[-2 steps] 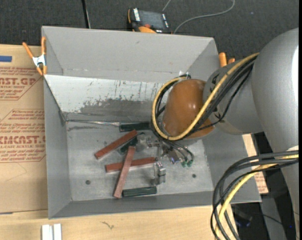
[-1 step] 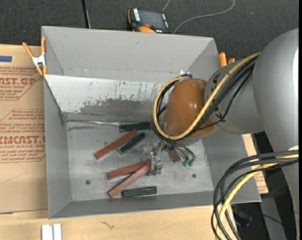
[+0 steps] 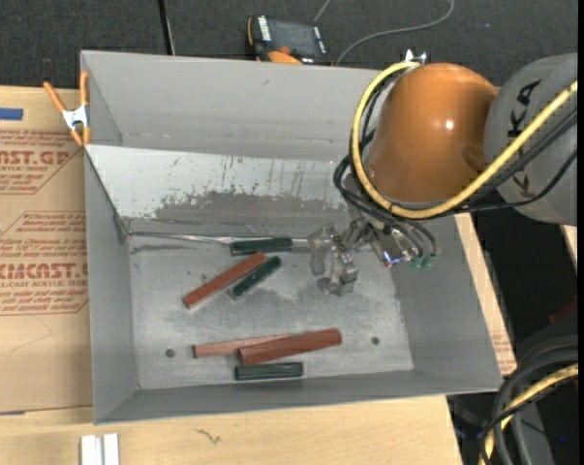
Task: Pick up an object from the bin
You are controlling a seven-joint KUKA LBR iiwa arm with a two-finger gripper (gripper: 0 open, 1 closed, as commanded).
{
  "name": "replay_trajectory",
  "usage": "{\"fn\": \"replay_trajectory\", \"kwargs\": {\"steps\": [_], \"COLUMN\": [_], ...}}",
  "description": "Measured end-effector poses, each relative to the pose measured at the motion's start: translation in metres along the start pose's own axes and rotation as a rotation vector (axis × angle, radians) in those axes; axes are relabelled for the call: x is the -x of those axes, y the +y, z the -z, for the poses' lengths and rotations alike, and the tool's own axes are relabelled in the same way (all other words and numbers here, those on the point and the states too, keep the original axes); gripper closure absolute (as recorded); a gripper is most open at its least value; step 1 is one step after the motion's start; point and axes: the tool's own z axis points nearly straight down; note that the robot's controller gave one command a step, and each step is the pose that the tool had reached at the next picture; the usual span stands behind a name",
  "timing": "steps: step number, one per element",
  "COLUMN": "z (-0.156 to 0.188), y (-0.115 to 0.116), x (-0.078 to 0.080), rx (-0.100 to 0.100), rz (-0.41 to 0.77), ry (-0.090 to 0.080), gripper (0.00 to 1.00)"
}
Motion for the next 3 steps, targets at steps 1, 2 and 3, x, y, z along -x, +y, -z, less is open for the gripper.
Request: {"fn": "replay_trajectory", "kwargs": {"steps": [1, 2, 3], "z": [-0.005, -0.170, -0.165], "y": [0.000, 0.061, 0.059], "x": [-0.001, -0.003, 0.000], "rx": [0.002, 0.006, 0.002], "rz": [0.000, 0.213, 0.210], "ry": [0.009, 0.013, 0.003], "gripper": [0.00, 0.00, 1.00]}}
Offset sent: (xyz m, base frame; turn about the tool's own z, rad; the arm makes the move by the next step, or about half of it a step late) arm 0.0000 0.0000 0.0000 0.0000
